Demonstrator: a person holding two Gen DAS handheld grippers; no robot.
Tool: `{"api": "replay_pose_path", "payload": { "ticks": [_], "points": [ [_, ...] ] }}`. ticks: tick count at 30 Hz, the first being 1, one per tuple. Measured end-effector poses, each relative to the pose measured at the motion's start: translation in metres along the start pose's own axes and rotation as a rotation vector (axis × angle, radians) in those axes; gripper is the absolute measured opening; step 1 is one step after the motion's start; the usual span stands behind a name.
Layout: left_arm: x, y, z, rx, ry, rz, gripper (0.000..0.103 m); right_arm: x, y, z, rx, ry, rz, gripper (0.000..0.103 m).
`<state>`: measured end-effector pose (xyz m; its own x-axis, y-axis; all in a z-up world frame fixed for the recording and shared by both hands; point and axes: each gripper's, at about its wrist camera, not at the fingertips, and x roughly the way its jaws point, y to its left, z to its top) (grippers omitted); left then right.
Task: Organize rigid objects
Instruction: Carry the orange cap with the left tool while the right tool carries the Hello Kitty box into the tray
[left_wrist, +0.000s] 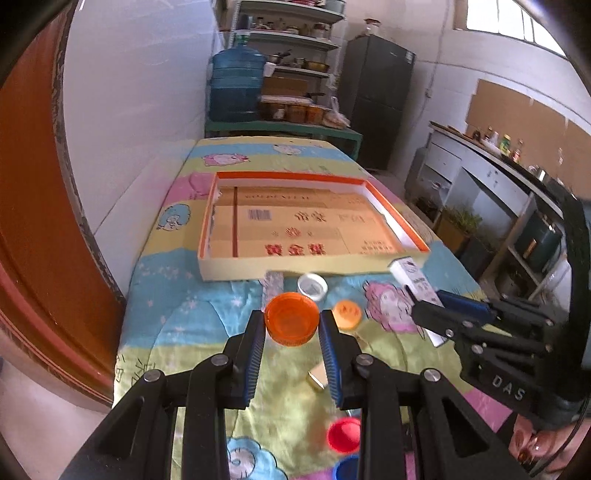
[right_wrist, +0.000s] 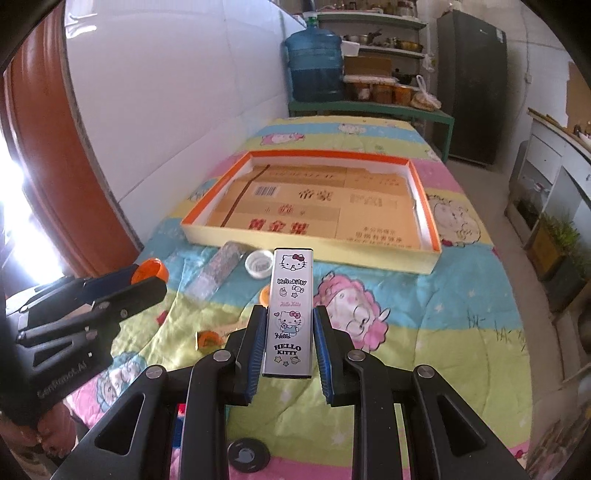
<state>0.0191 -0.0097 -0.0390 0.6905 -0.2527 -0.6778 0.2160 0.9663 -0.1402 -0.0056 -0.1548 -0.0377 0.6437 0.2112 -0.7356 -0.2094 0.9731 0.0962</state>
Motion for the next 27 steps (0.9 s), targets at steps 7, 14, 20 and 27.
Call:
{"api": "replay_pose_path", "payload": {
  "ticks": [7, 14, 20, 27],
  "points": [
    [0.011, 0.007, 0.020, -0.041, -0.001, 0.050, 0.030, 0.002, -0.008, 0.018, 0.012, -0.033, -0.018, 0.026],
    [0.022, 0.006, 0.039, -0.043, -0.010, 0.088, 0.030, 0.010, -0.013, 0.034, 0.013, -0.053, -0.029, 0.026],
    [0.033, 0.008, 0.054, -0.067, -0.015, 0.119, 0.030, 0.017, -0.020, 0.045, 0.024, -0.062, -0.034, 0.026],
    [0.048, 0.008, 0.071, -0.061, -0.020, 0.143, 0.030, 0.030, -0.031, 0.058, 0.037, -0.058, -0.036, 0.026]
  ]
}}
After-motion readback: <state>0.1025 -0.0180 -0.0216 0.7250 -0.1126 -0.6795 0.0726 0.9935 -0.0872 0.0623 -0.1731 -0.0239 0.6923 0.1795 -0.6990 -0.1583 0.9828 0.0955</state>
